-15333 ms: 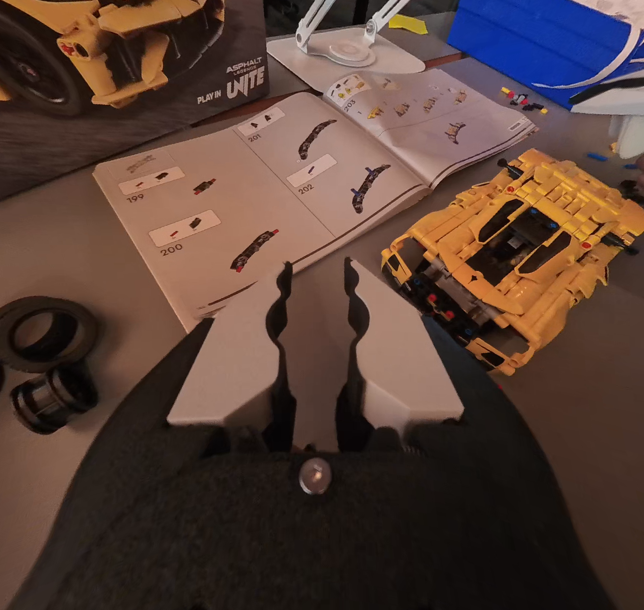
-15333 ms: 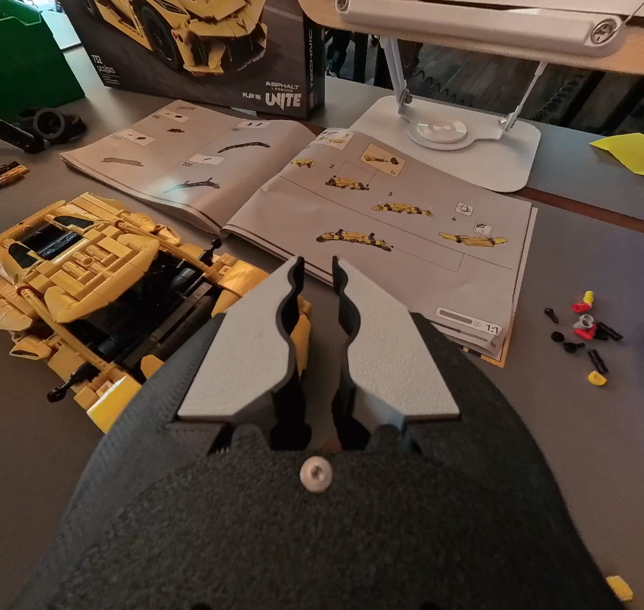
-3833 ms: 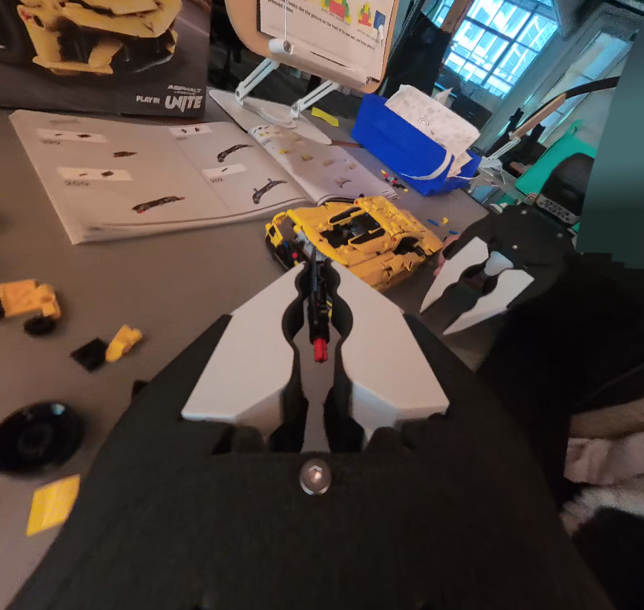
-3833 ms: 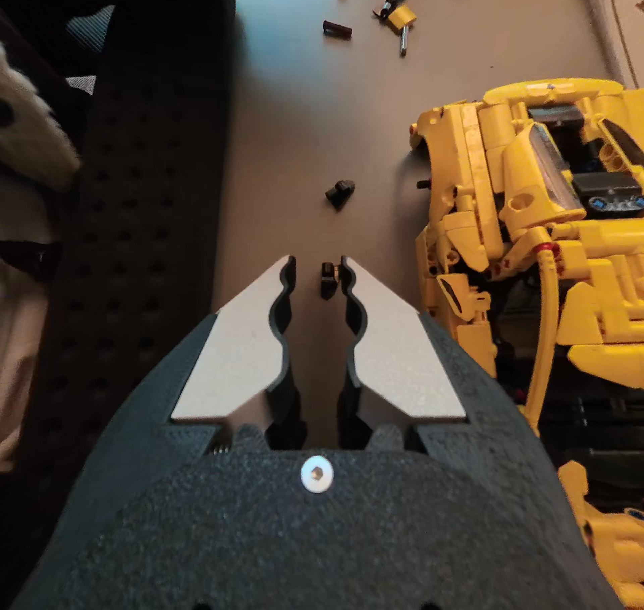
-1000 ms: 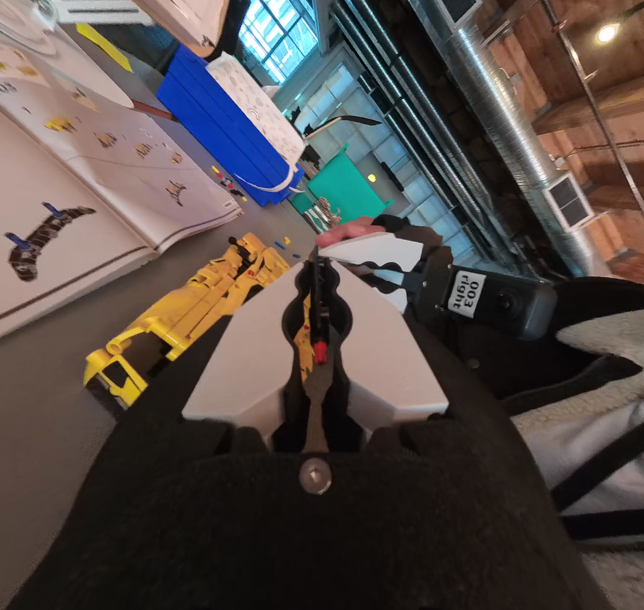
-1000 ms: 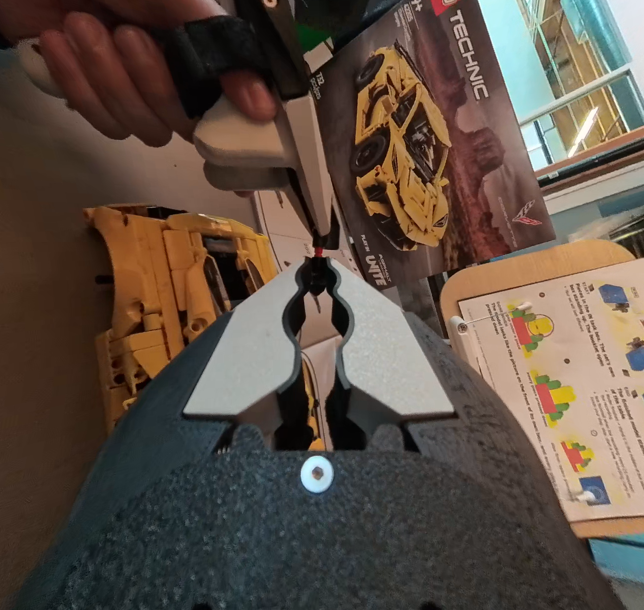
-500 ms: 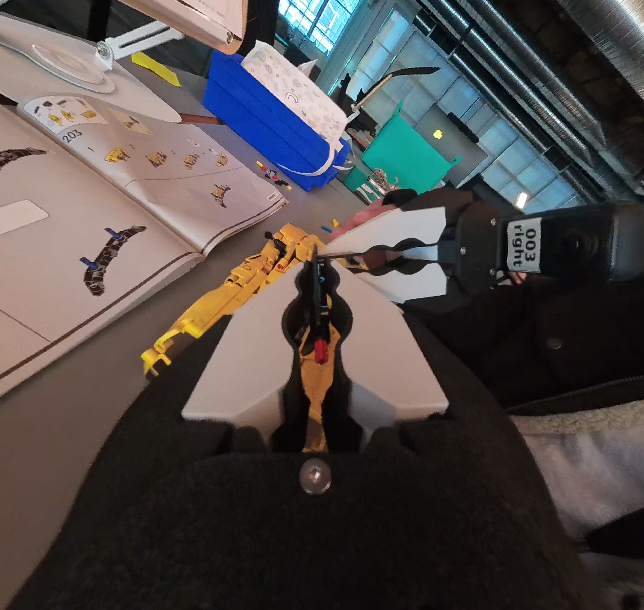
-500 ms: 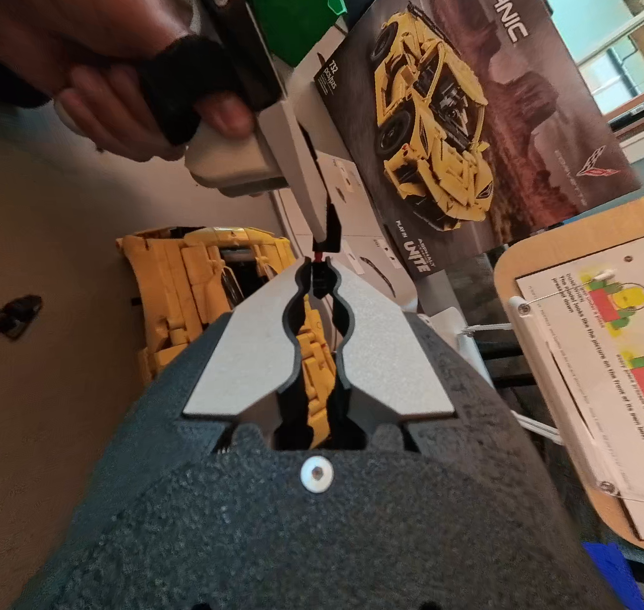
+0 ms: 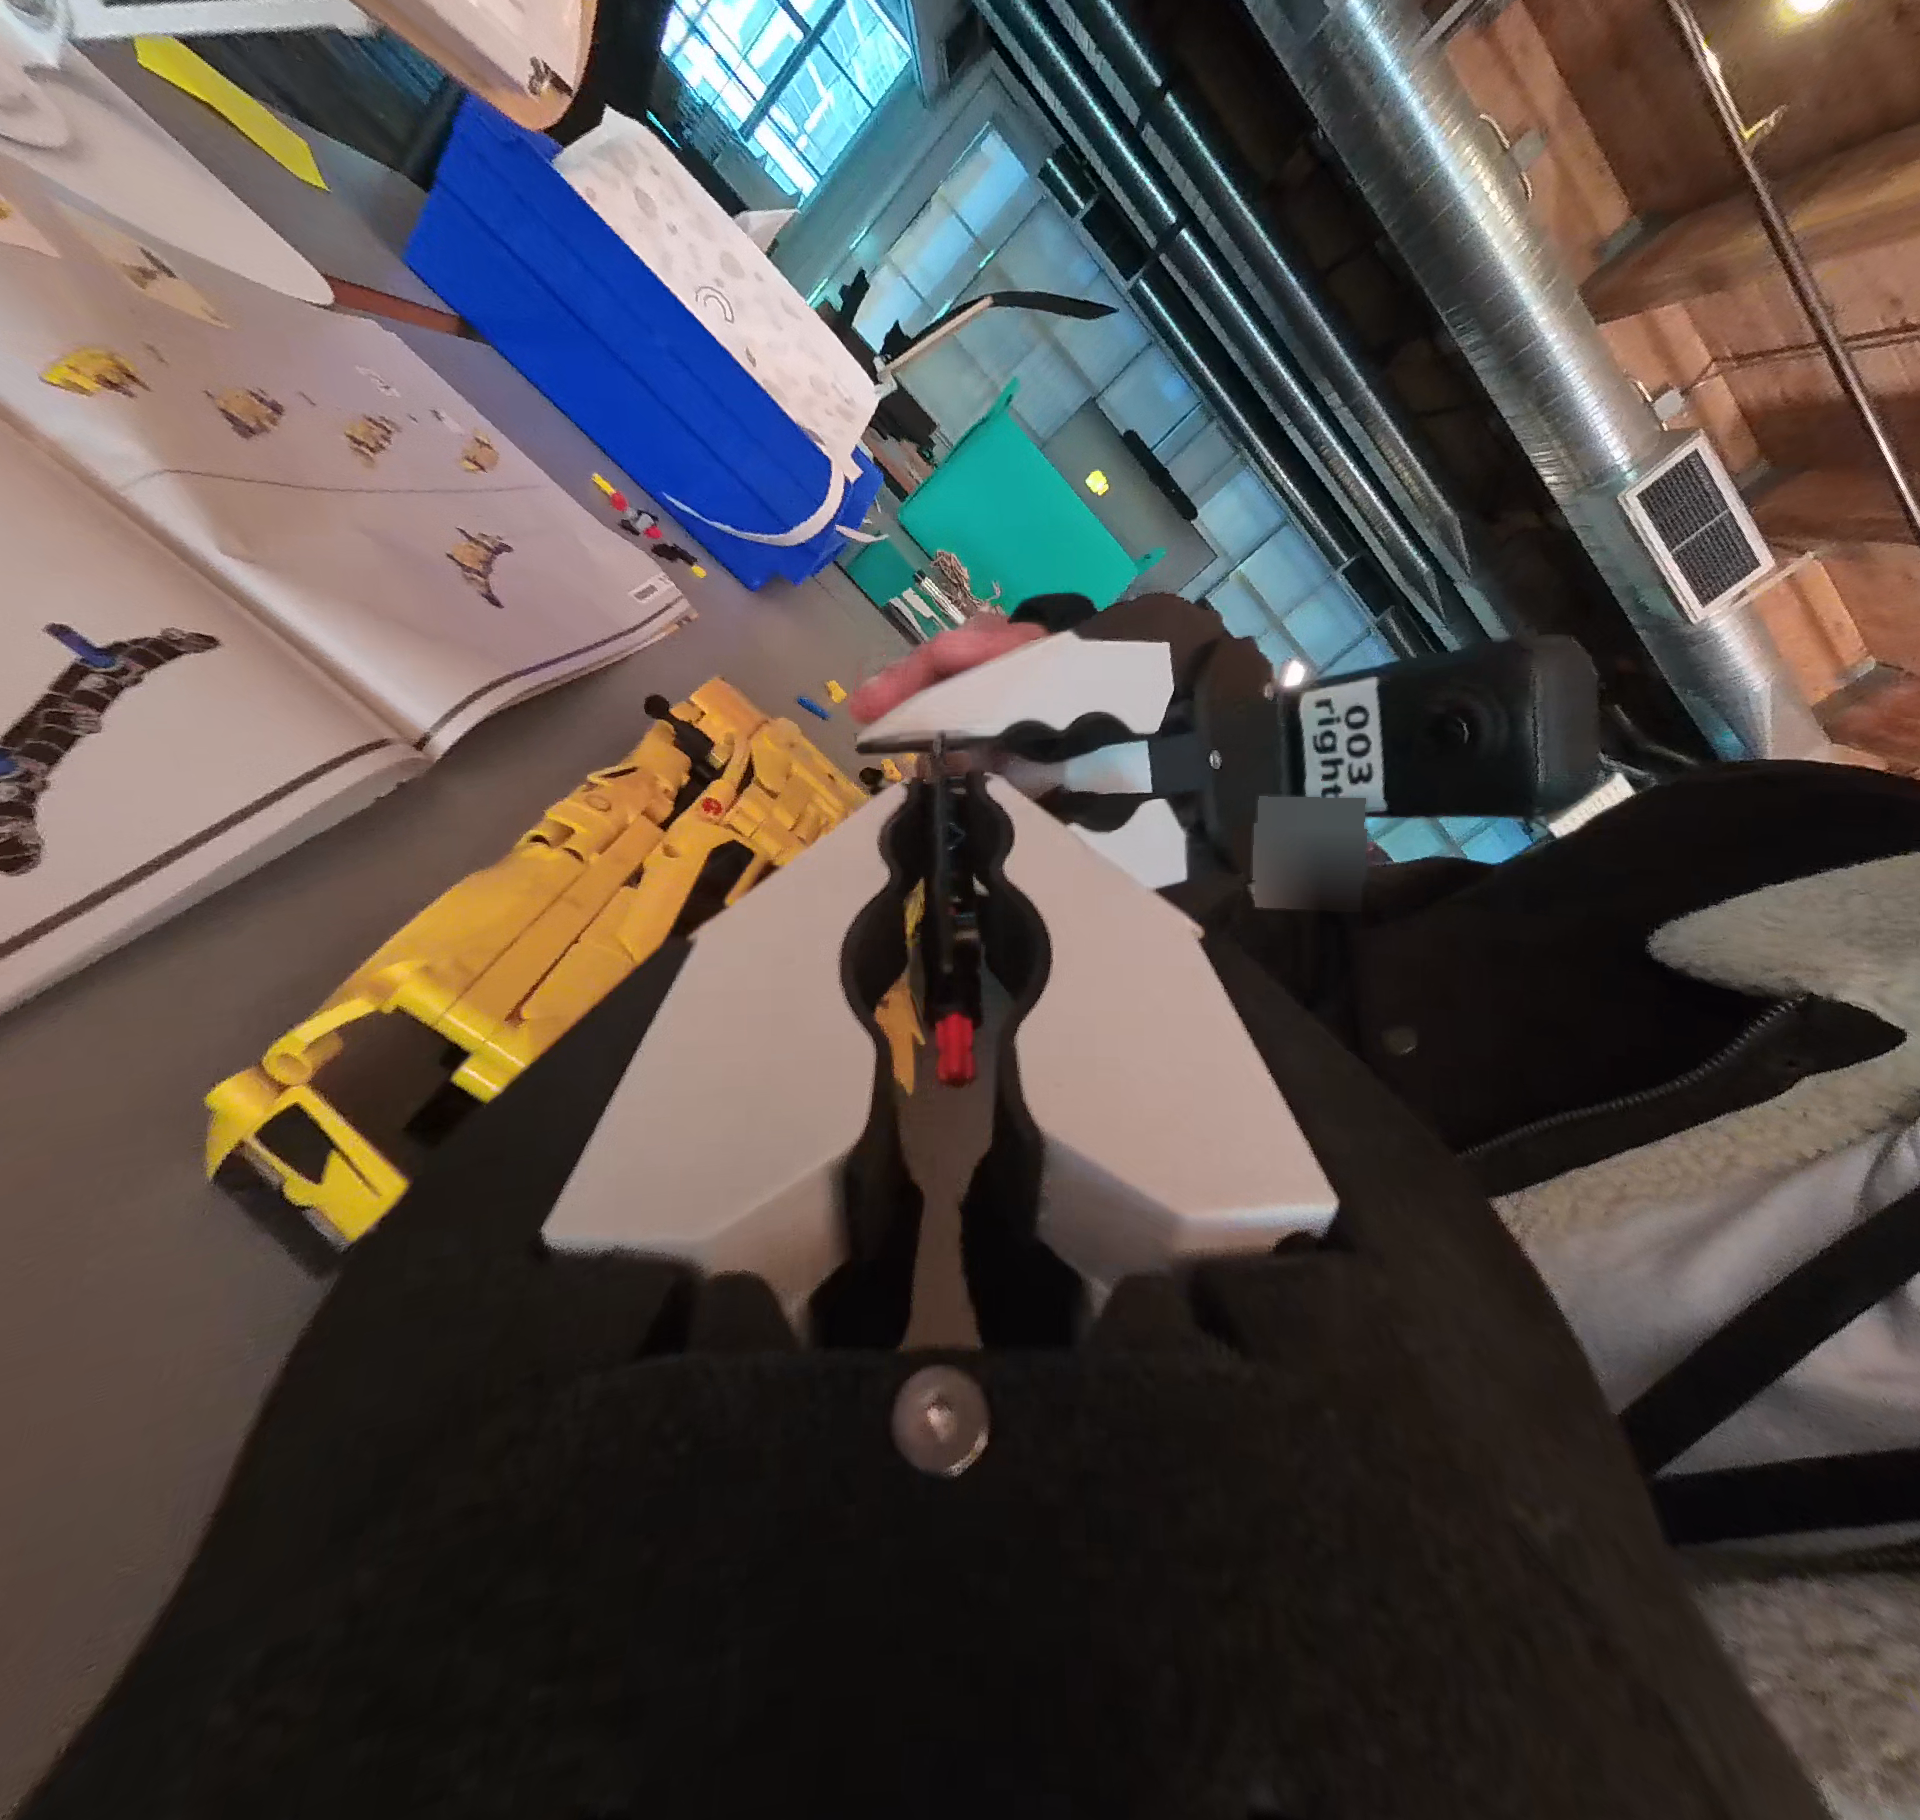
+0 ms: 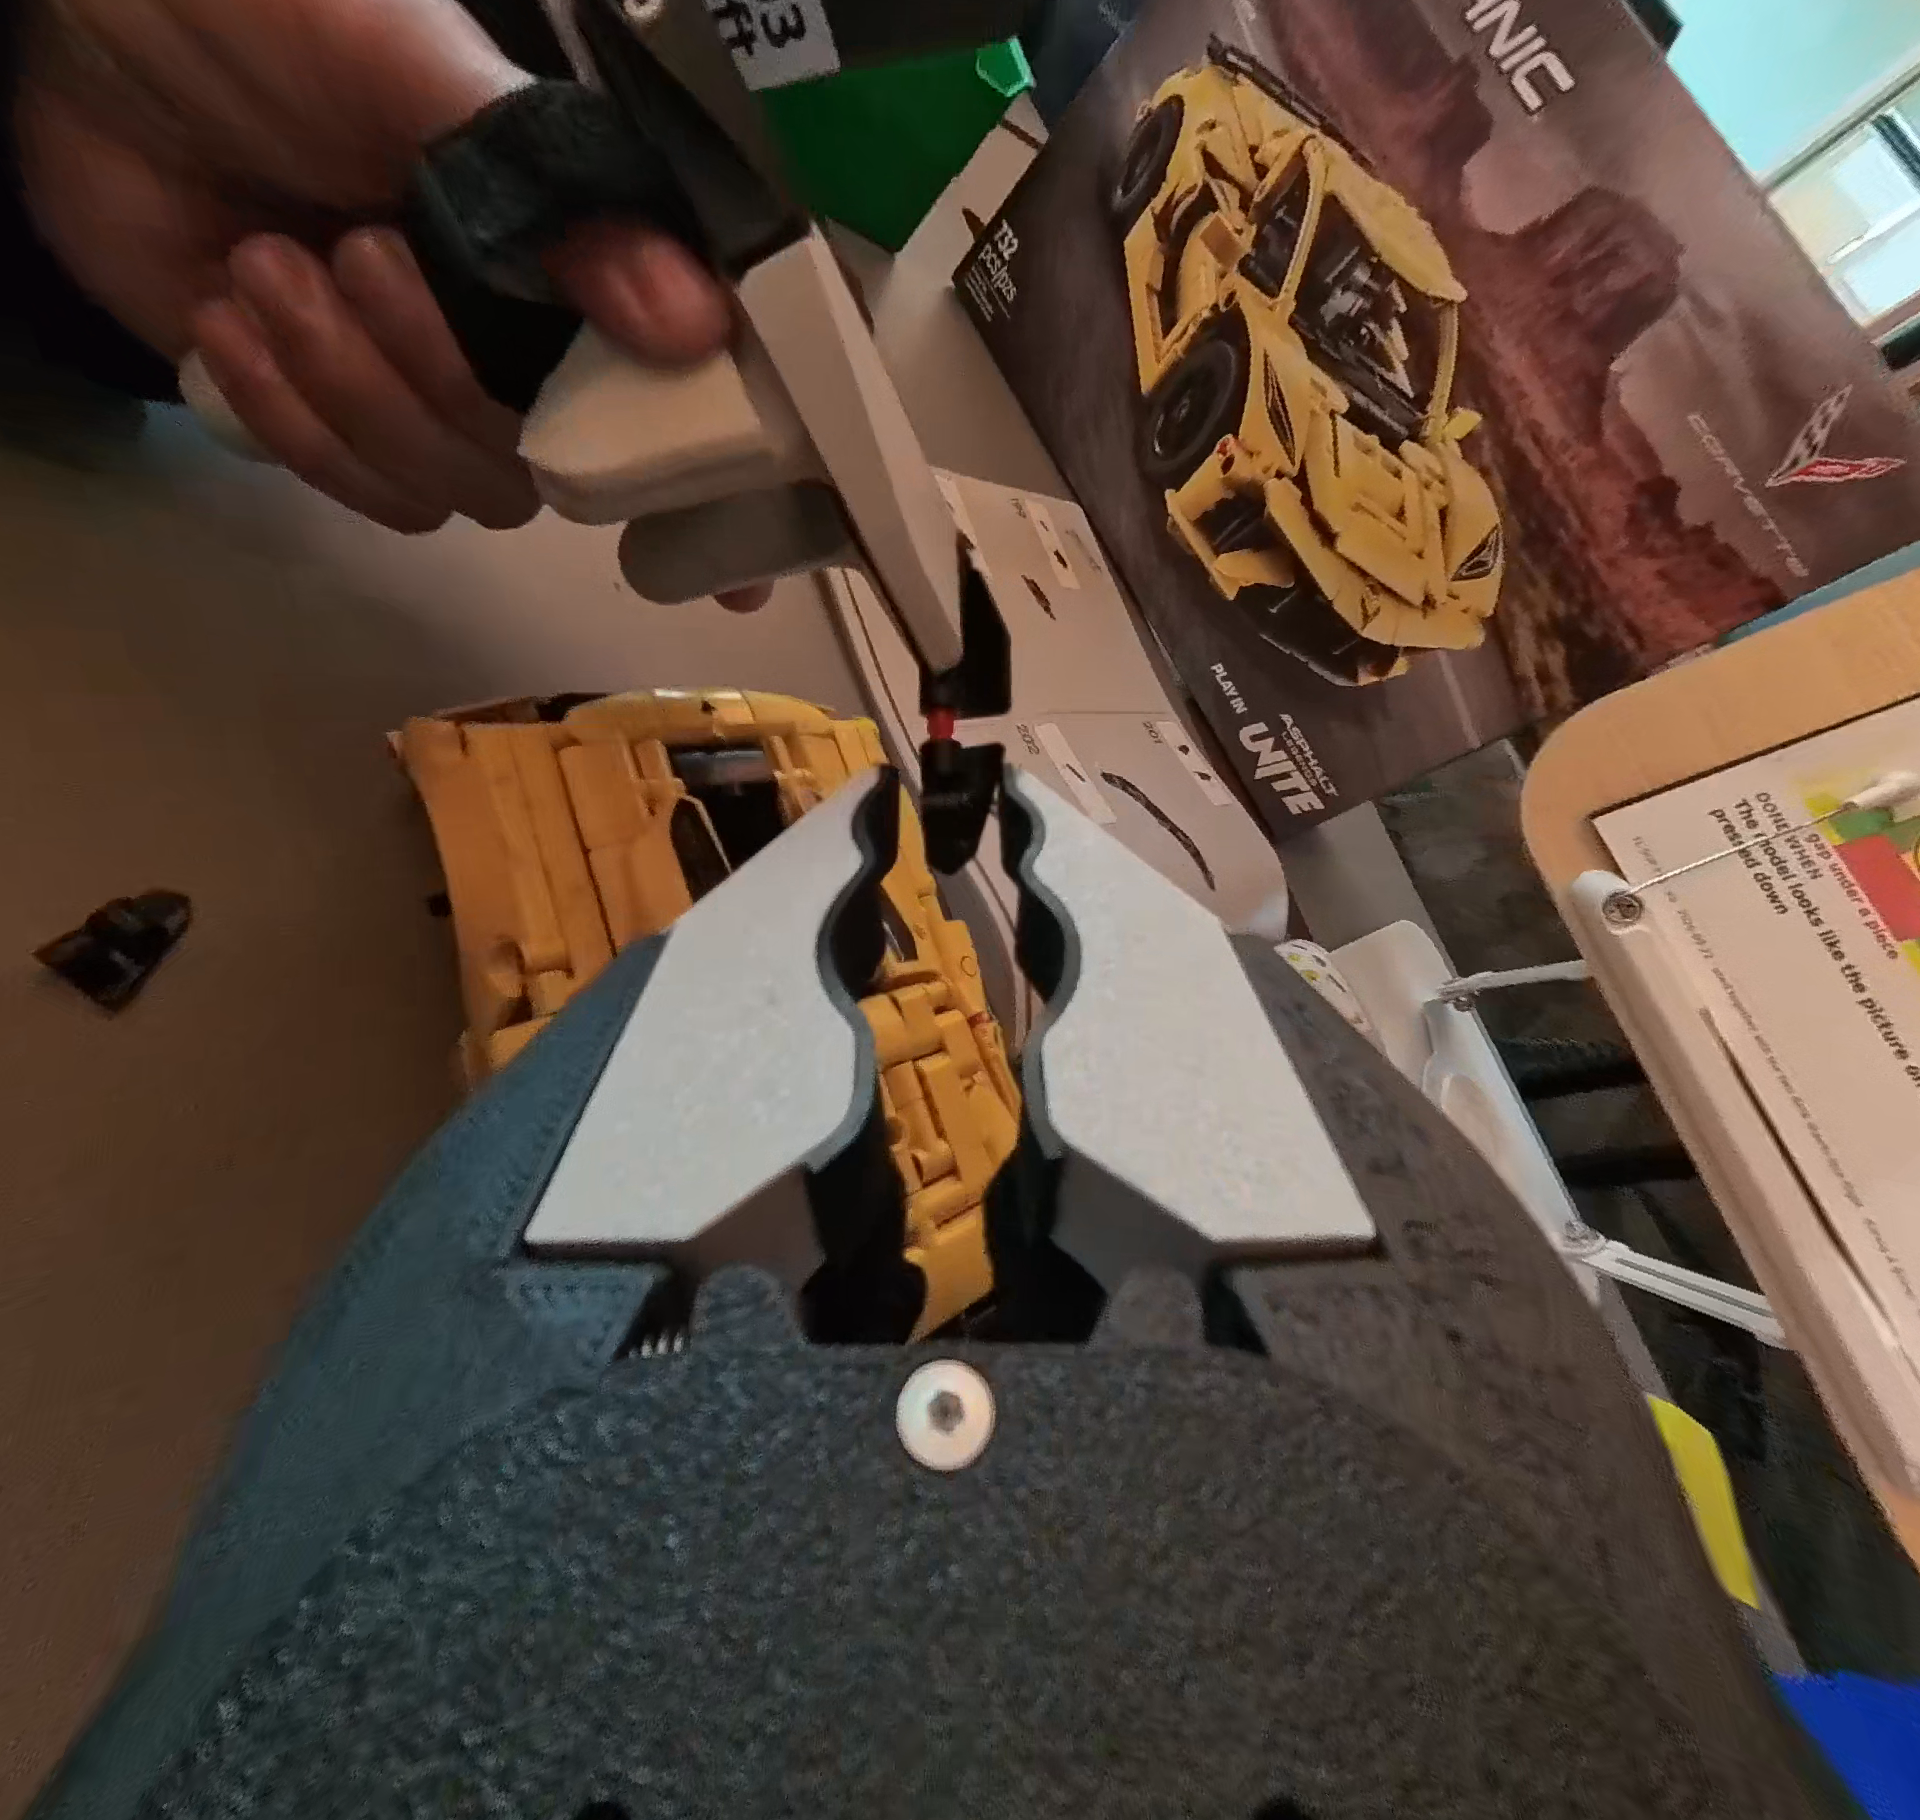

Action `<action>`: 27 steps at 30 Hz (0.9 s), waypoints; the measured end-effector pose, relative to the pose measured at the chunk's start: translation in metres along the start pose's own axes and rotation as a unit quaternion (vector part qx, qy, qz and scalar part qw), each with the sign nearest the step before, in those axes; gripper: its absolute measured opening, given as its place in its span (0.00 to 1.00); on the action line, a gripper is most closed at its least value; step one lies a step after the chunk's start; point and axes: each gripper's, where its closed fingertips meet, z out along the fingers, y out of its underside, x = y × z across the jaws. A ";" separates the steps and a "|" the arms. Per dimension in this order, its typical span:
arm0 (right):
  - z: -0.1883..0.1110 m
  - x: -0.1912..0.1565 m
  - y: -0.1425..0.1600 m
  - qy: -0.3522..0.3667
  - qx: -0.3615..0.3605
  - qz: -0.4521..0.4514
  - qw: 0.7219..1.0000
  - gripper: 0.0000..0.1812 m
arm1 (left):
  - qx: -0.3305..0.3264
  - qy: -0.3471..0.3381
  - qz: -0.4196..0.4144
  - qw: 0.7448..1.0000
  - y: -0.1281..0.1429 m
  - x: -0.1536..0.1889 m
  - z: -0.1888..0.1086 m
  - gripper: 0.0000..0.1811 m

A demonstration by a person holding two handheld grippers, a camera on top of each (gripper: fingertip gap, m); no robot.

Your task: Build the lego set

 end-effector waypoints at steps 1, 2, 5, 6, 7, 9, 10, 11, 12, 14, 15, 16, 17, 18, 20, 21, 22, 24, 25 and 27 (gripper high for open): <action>0.001 0.001 0.002 0.007 -0.009 -0.008 1.000 0.08 | -0.003 -0.003 0.002 1.000 0.002 -0.001 0.001 0.04; 0.002 0.001 0.005 0.007 -0.018 -0.013 1.000 0.07 | -0.006 -0.010 0.006 1.000 0.003 -0.003 0.002 0.04; 0.003 0.001 0.011 -0.001 -0.049 -0.001 0.999 0.06 | -0.011 -0.039 0.038 0.998 0.006 -0.007 0.004 0.04; 0.003 0.002 0.013 0.002 -0.057 0.000 0.998 0.06 | -0.014 -0.051 0.051 0.997 0.006 -0.008 0.005 0.04; 0.003 0.002 0.014 0.007 -0.065 -0.001 0.998 0.06 | -0.014 -0.062 0.059 0.996 0.006 -0.009 0.005 0.04; 0.003 0.004 0.013 0.015 -0.068 0.016 0.997 0.06 | 0.000 -0.066 0.060 0.996 0.004 -0.008 0.005 0.04; 0.003 0.005 0.012 0.015 -0.070 0.023 0.997 0.06 | 0.005 -0.062 0.055 0.997 0.003 -0.008 0.005 0.04; 0.003 0.005 0.013 0.015 -0.074 0.026 0.997 0.06 | 0.006 -0.061 0.051 0.997 0.003 -0.008 0.005 0.04; 0.003 0.004 0.013 0.018 -0.078 0.021 0.997 0.06 | 0.004 -0.062 0.053 0.997 0.004 -0.009 0.005 0.04; 0.004 0.002 0.015 0.017 -0.087 0.020 0.996 0.06 | -0.001 -0.066 0.057 0.996 0.006 -0.010 0.005 0.04; 0.005 0.002 0.015 0.016 -0.085 0.026 0.996 0.06 | 0.001 -0.061 0.052 0.997 0.005 -0.010 0.005 0.04; 0.005 0.002 0.014 0.014 -0.080 0.036 0.996 0.06 | 0.006 -0.053 0.042 0.998 0.005 -0.010 0.005 0.04; 0.005 0.002 0.013 0.009 -0.078 0.047 0.996 0.06 | 0.004 -0.045 0.031 0.999 0.007 -0.009 0.006 0.04; 0.005 -0.001 0.013 0.000 -0.075 0.057 0.996 0.06 | 0.000 -0.041 0.025 0.999 0.010 -0.010 0.008 0.04; 0.007 -0.001 0.016 0.007 -0.081 0.050 0.995 0.06 | 0.000 -0.053 0.033 0.998 0.010 -0.013 0.008 0.04; 0.007 -0.001 0.017 0.005 -0.086 0.055 0.995 0.06 | -0.003 -0.061 0.043 0.997 0.011 -0.014 0.009 0.04; 0.007 -0.001 0.017 0.006 -0.084 0.058 0.995 0.06 | -0.003 -0.063 0.049 0.997 0.010 -0.013 0.009 0.04; 0.006 -0.001 0.015 0.000 -0.078 0.068 0.995 0.06 | -0.003 -0.055 0.041 0.998 0.010 -0.012 0.008 0.04; 0.007 -0.002 0.015 -0.002 -0.078 0.071 0.994 0.06 | -0.006 -0.053 0.039 0.998 0.010 -0.012 0.008 0.04; 0.007 -0.003 0.016 -0.015 -0.075 0.077 0.994 0.06 | -0.017 -0.051 0.041 0.998 0.011 -0.012 0.007 0.04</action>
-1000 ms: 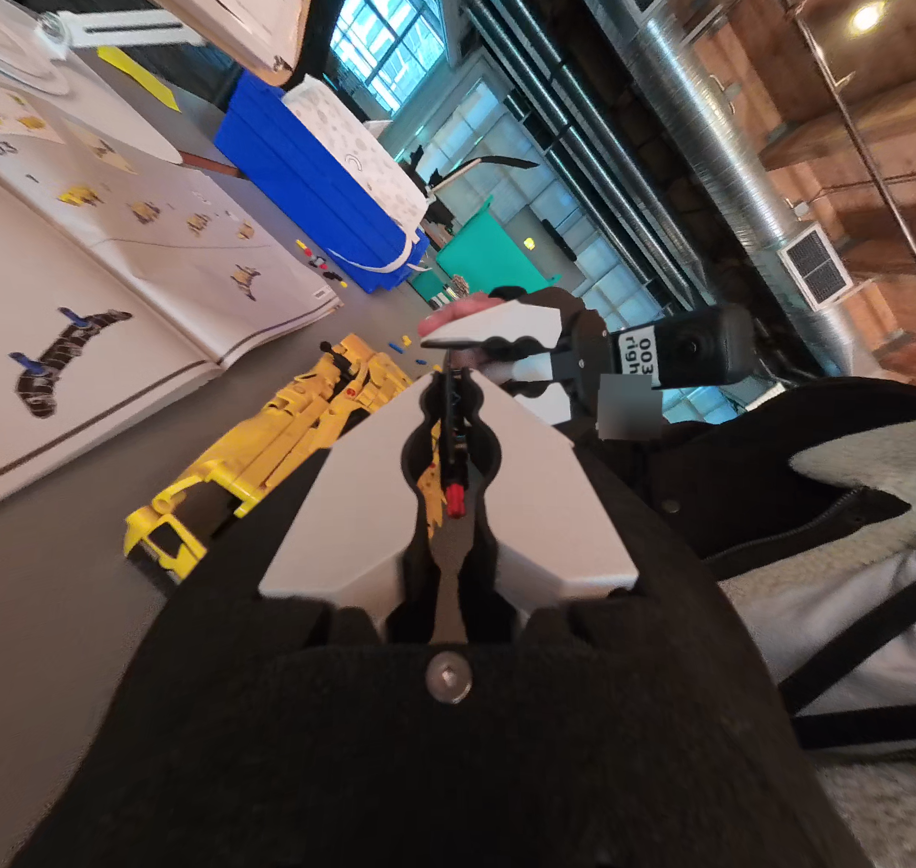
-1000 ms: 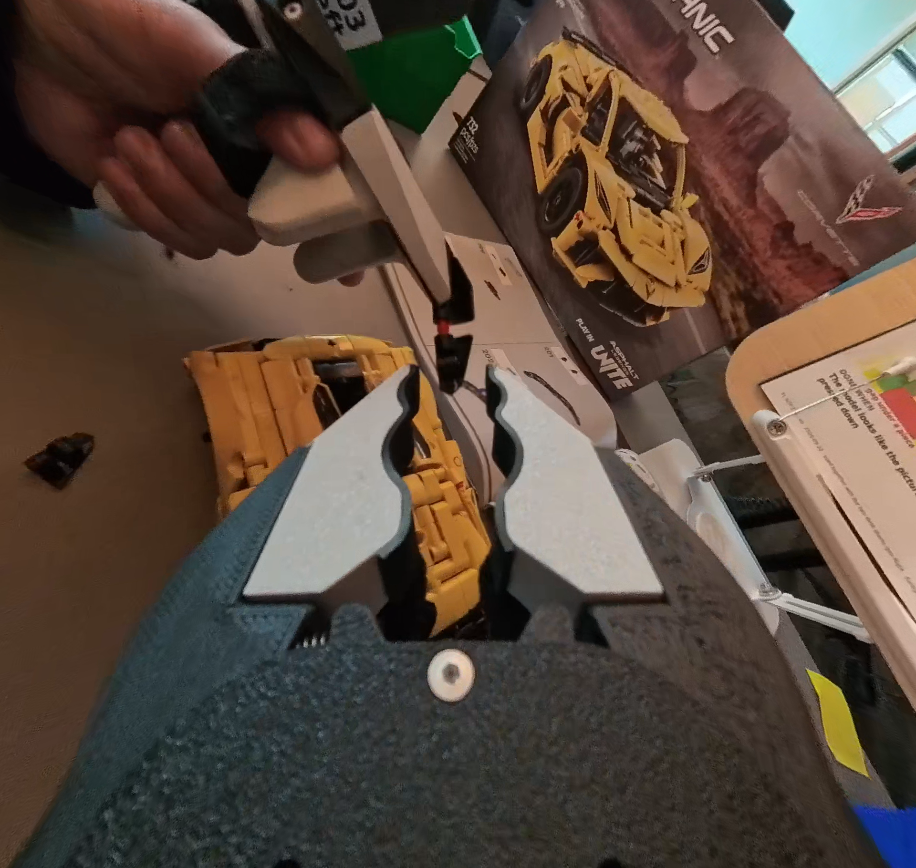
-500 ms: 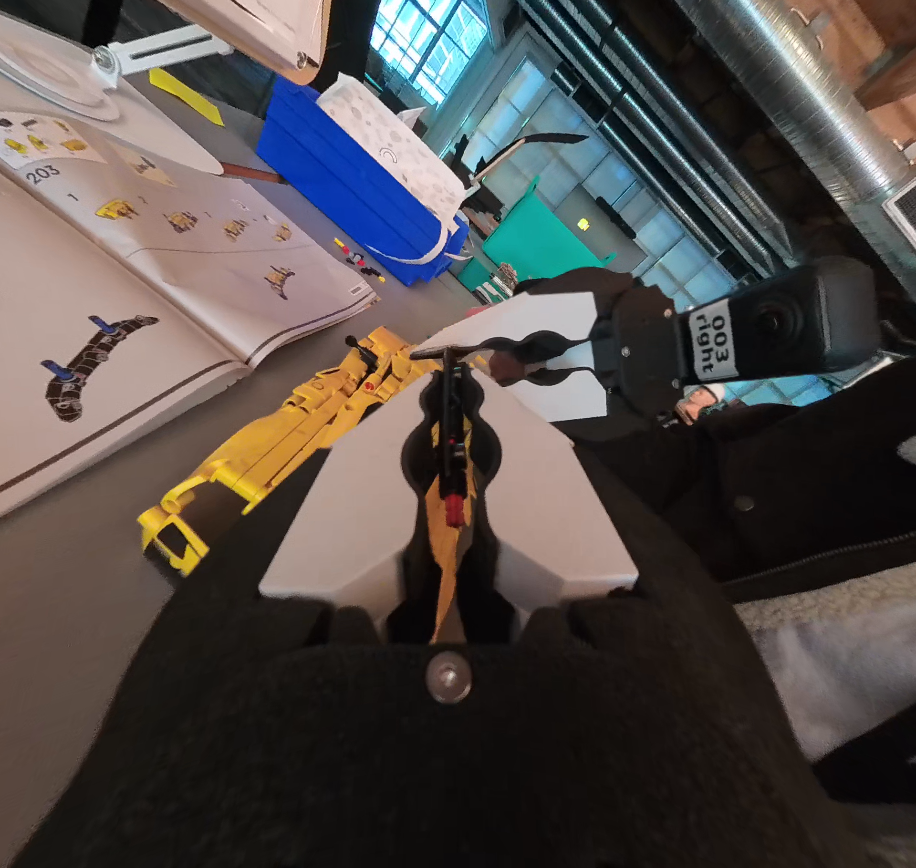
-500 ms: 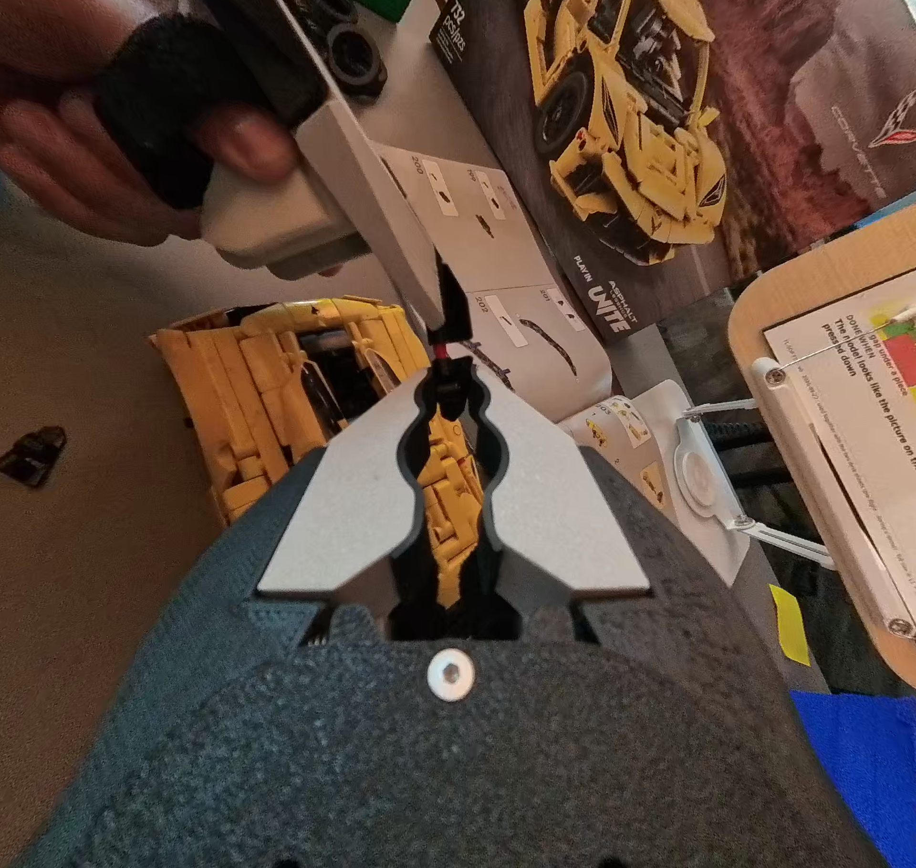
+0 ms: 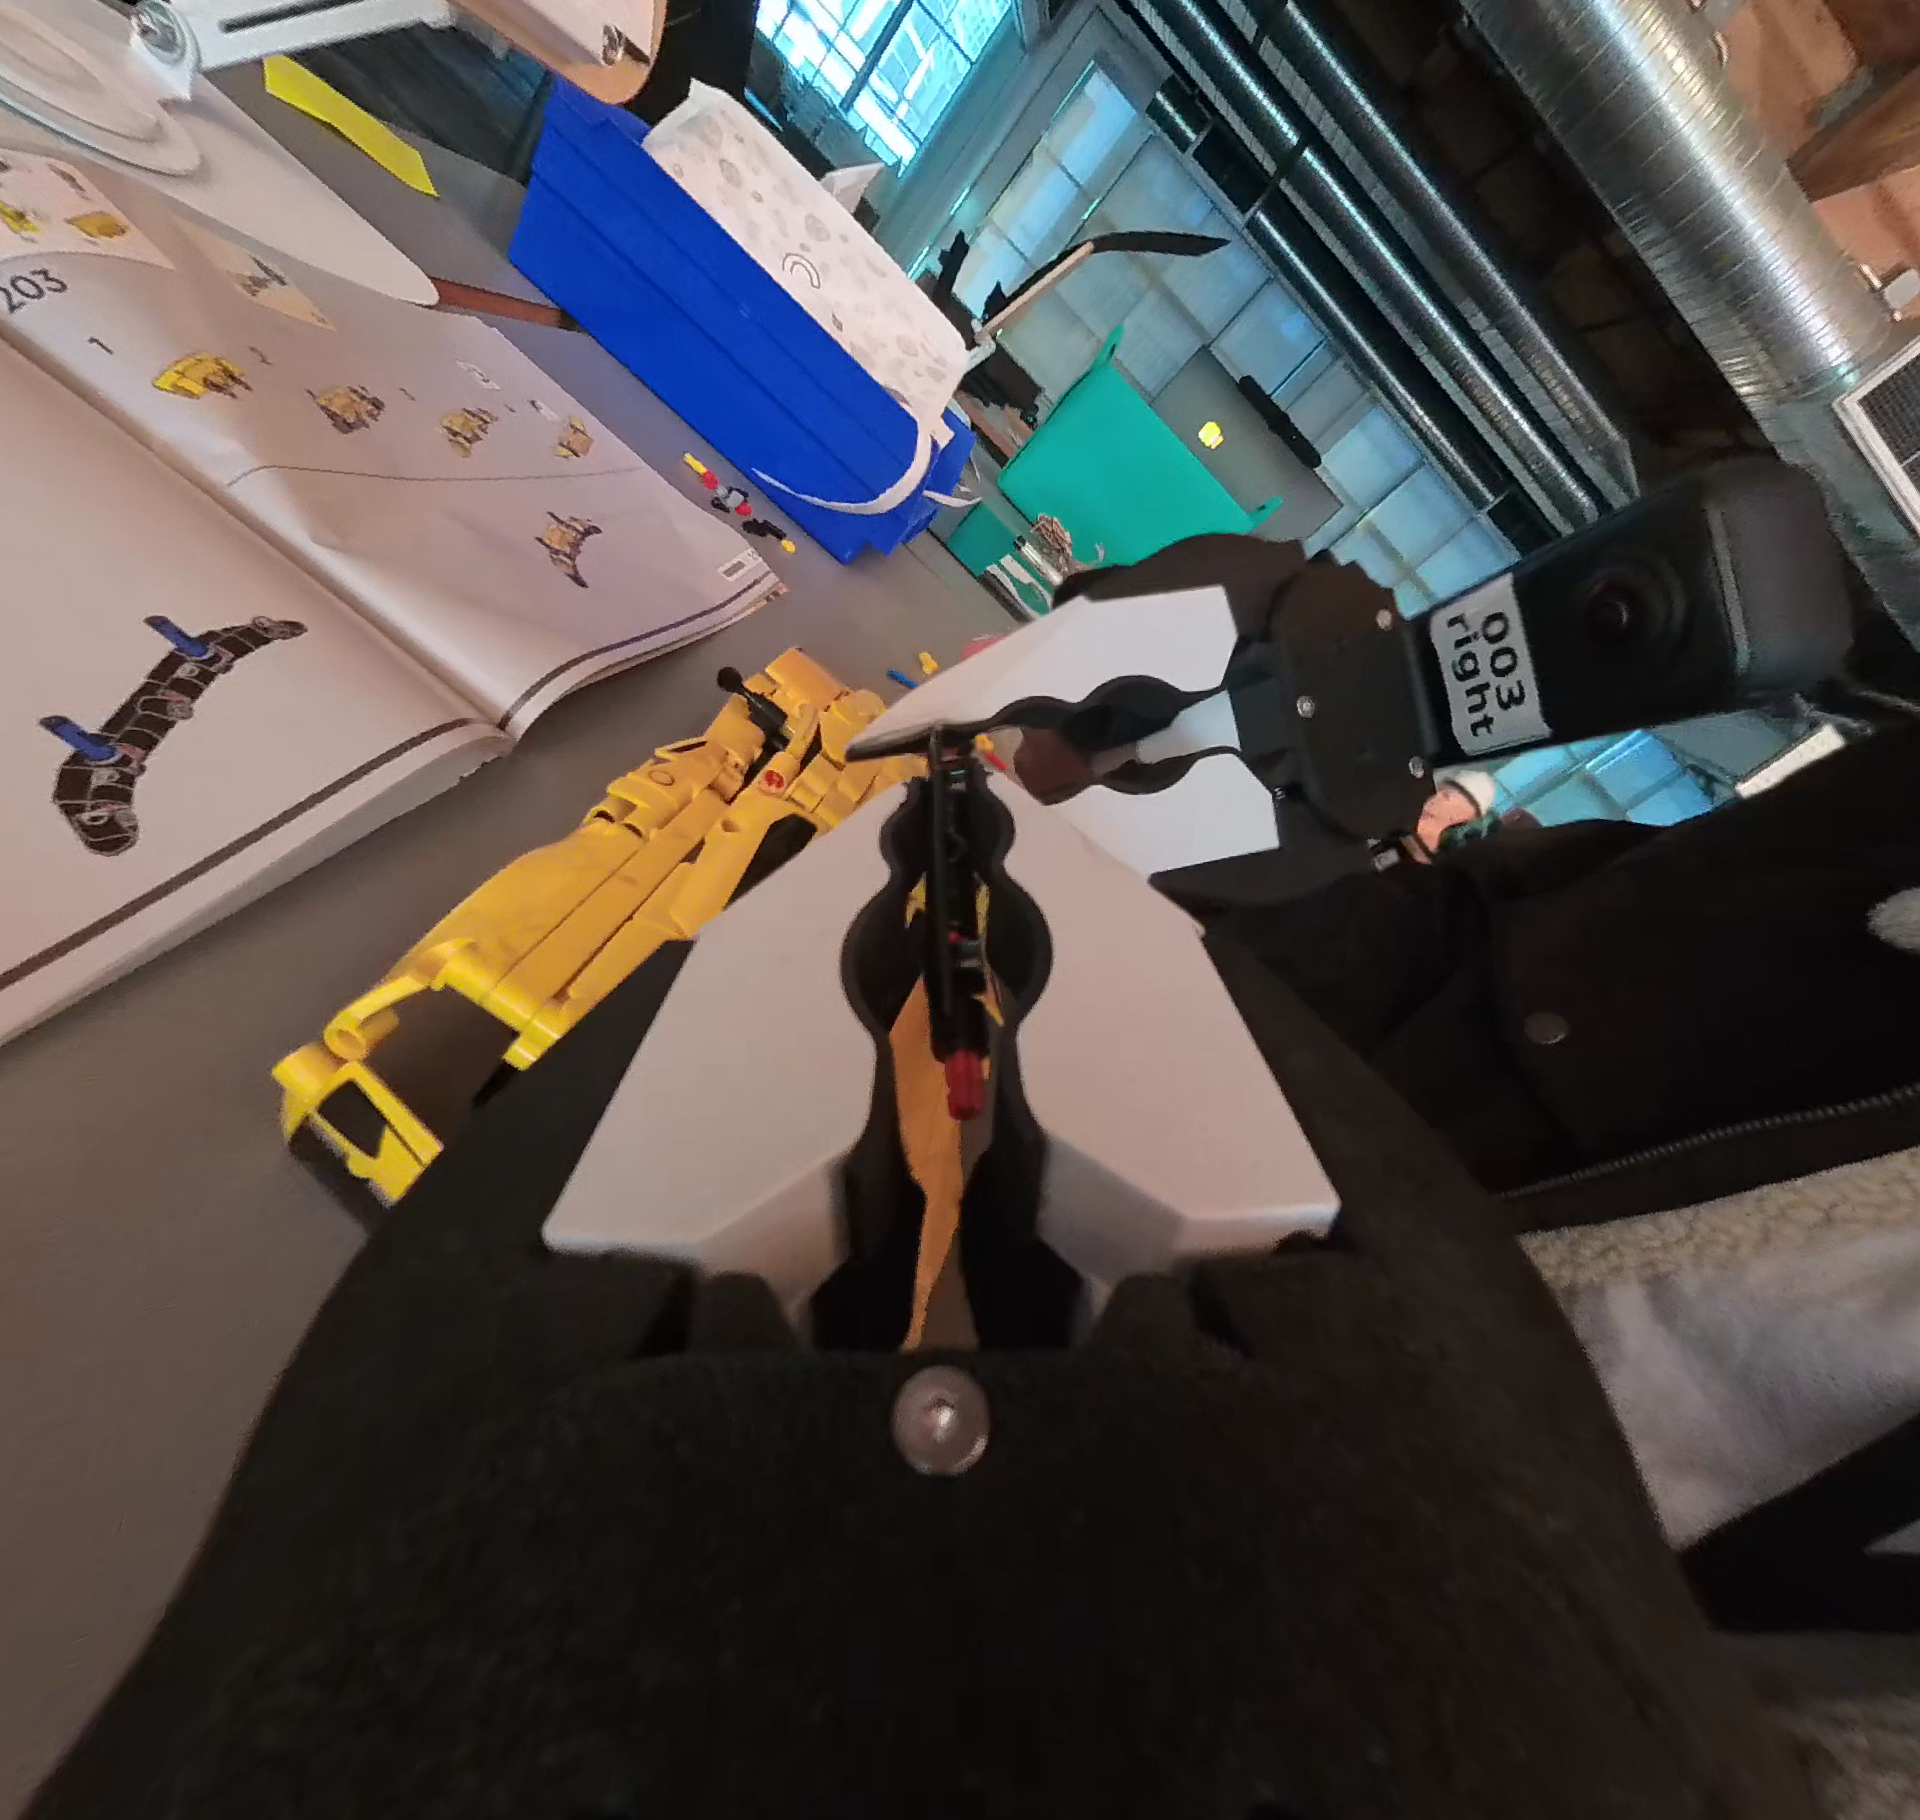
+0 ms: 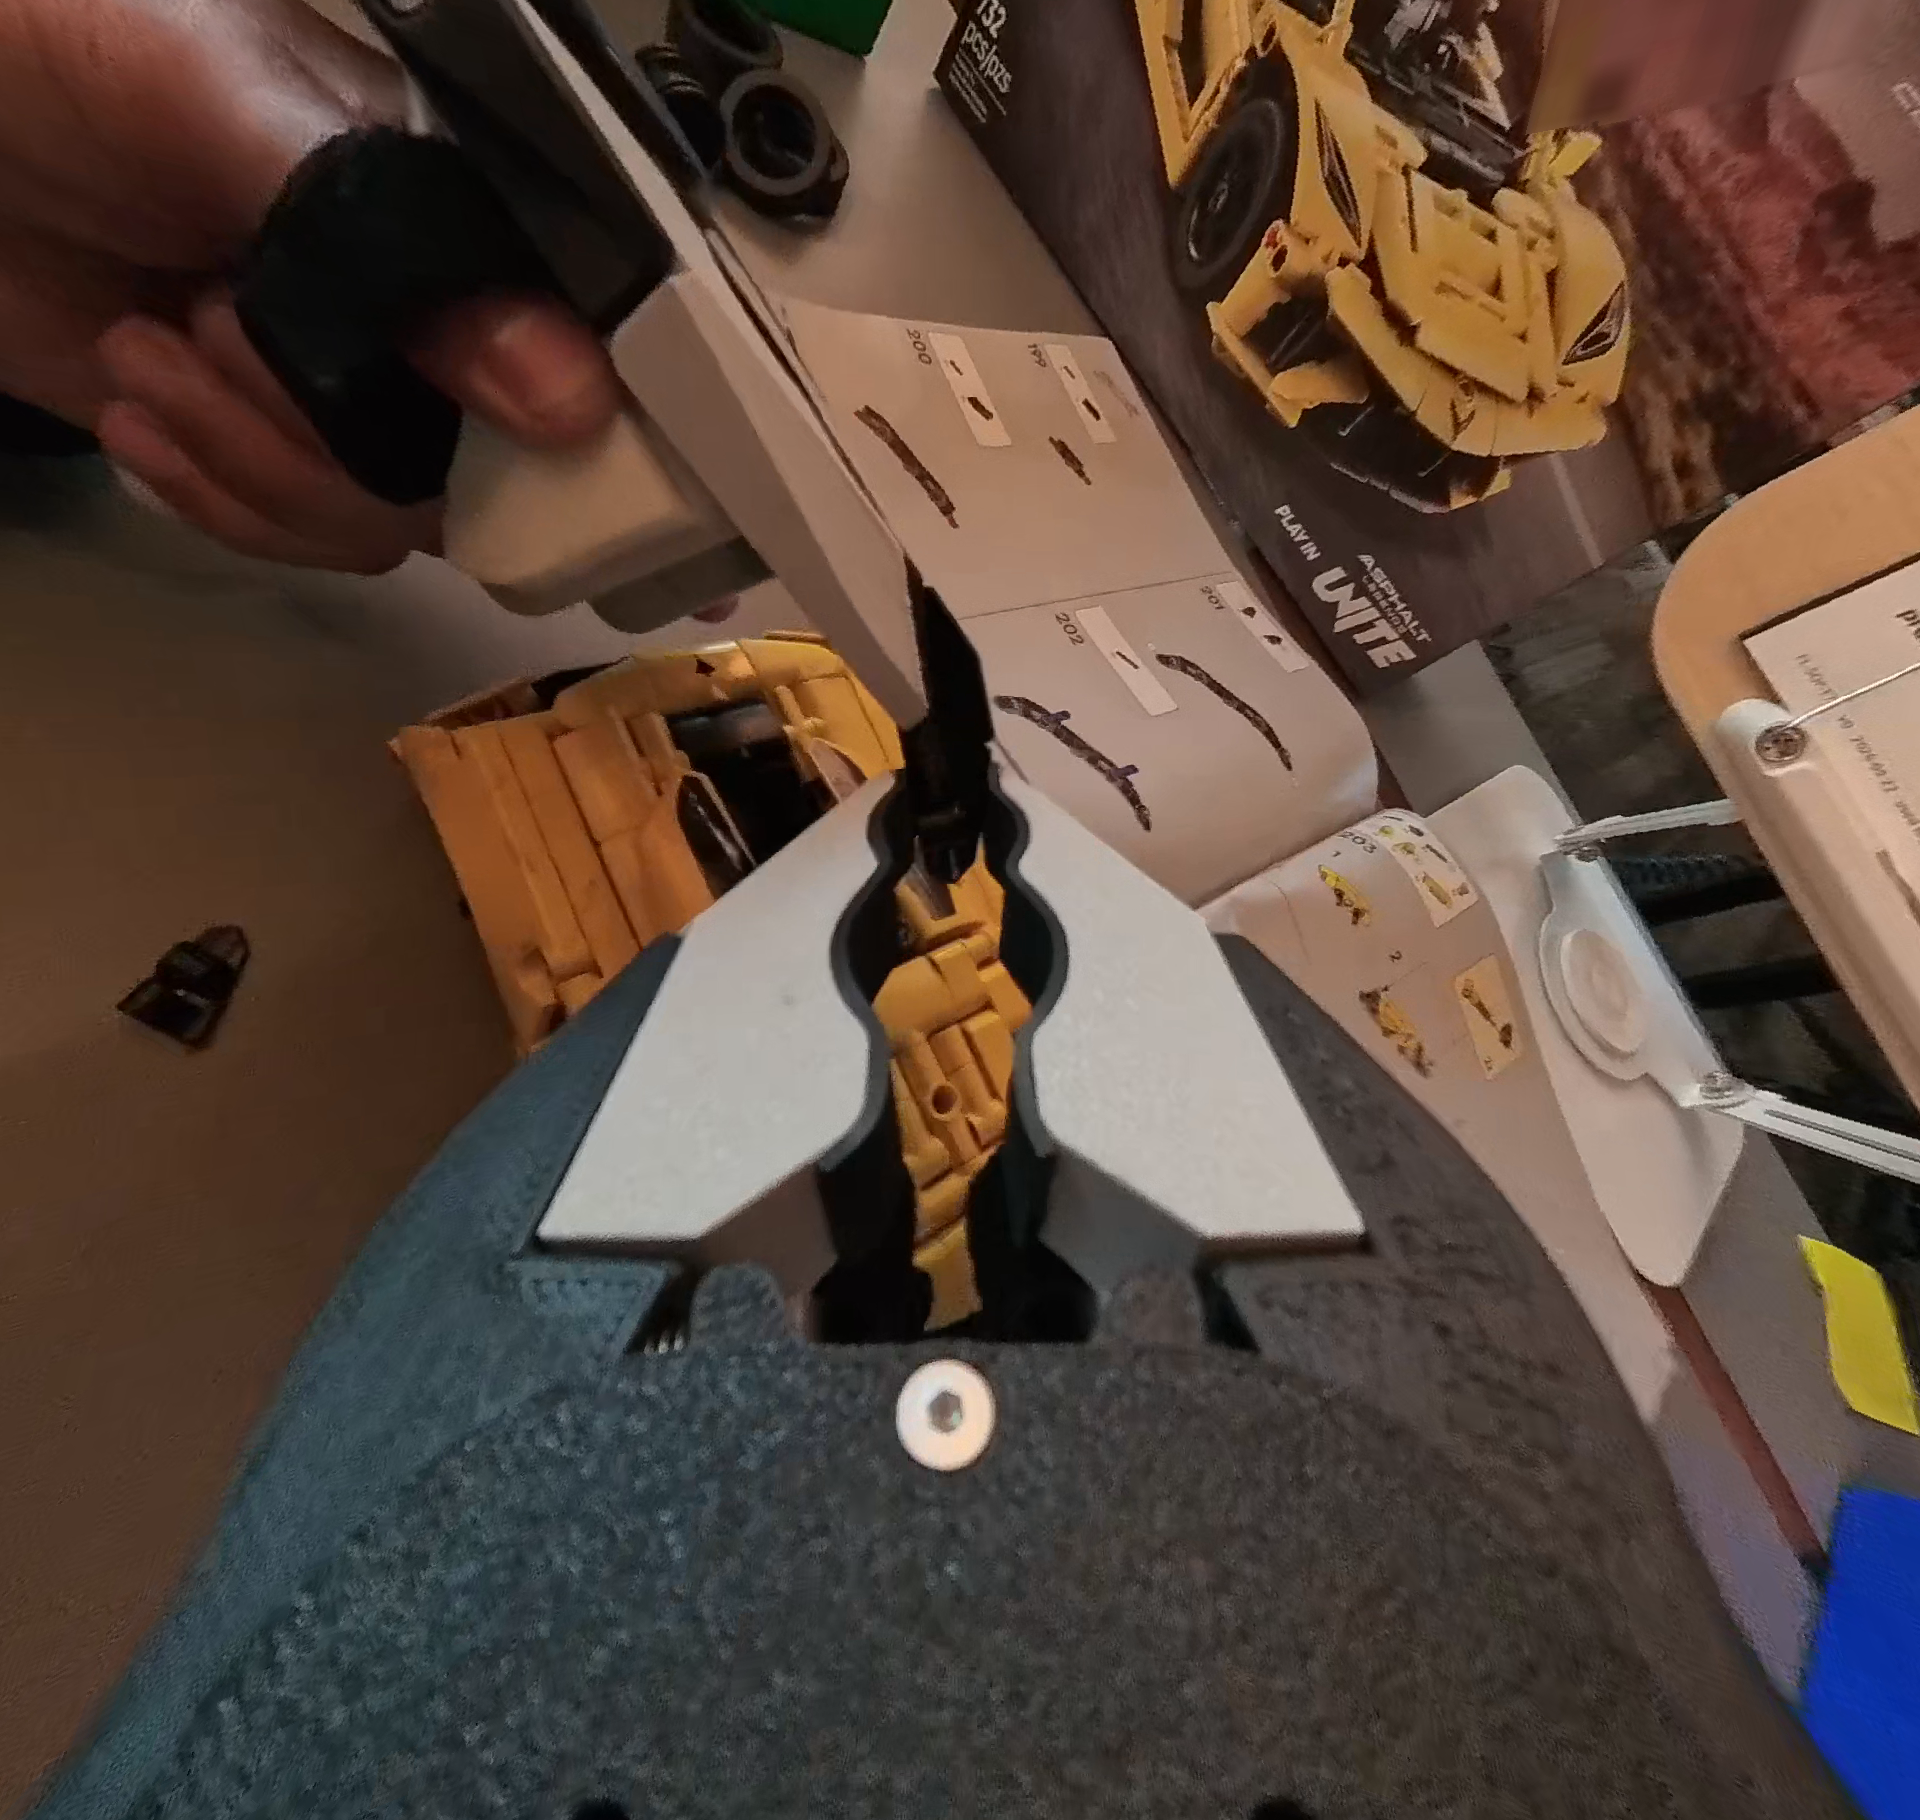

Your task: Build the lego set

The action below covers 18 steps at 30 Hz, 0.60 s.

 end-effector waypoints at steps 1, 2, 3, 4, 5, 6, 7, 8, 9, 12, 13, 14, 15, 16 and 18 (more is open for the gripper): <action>-0.001 -0.001 -0.001 -0.013 0.007 0.011 1.000 0.06 | -0.001 0.008 -0.001 1.000 -0.001 0.001 -0.001 0.04; -0.002 -0.002 -0.004 -0.023 0.020 0.020 0.999 0.07 | 0.000 0.021 -0.006 1.000 -0.002 0.004 -0.001 0.04; -0.004 -0.002 -0.005 -0.032 0.024 0.024 0.999 0.07 | -0.004 0.029 -0.011 1.000 -0.002 0.005 -0.002 0.05; -0.005 0.001 -0.003 -0.026 0.020 0.024 0.999 0.06 | -0.010 0.029 -0.010 0.999 -0.002 0.004 -0.002 0.05; -0.006 0.008 0.000 -0.011 0.015 0.019 1.000 0.07 | -0.014 0.022 -0.003 1.000 -0.001 0.001 -0.003 0.05; -0.007 0.013 0.003 -0.006 0.012 0.019 1.000 0.07 | -0.015 0.015 0.003 1.000 -0.002 -0.001 -0.004 0.07; -0.008 0.016 0.006 -0.007 0.011 0.027 1.000 0.07 | -0.011 0.013 0.006 1.000 -0.004 -0.002 -0.006 0.07; -0.009 0.021 0.008 -0.006 0.012 0.037 0.999 0.07 | -0.003 0.016 0.006 1.000 -0.007 -0.001 -0.007 0.07; -0.010 0.025 0.010 -0.003 0.013 0.044 0.999 0.07 | 0.003 0.020 0.004 1.000 -0.010 0.000 -0.009 0.07; -0.011 0.036 0.018 0.001 0.011 0.072 0.997 0.07 | 0.015 0.020 0.000 1.000 -0.015 -0.002 -0.013 0.07; -0.012 0.037 0.019 -0.003 0.014 0.082 0.997 0.07 | 0.022 0.019 -0.002 1.000 -0.018 -0.003 -0.014 0.07; -0.012 0.037 0.019 -0.009 0.020 0.091 0.996 0.07 | 0.028 0.019 -0.006 0.999 -0.020 -0.004 -0.015 0.07; -0.012 0.036 0.018 -0.012 0.023 0.095 0.995 0.07 | 0.034 0.019 -0.010 0.999 -0.021 -0.005 -0.016 0.07; -0.012 0.036 0.018 -0.010 0.023 0.090 0.996 0.07 | 0.038 0.018 -0.014 0.999 -0.023 -0.006 -0.017 0.07; -0.012 0.034 0.017 -0.005 0.022 0.076 0.997 0.07 | 0.046 0.019 -0.020 0.999 -0.025 -0.007 -0.019 0.05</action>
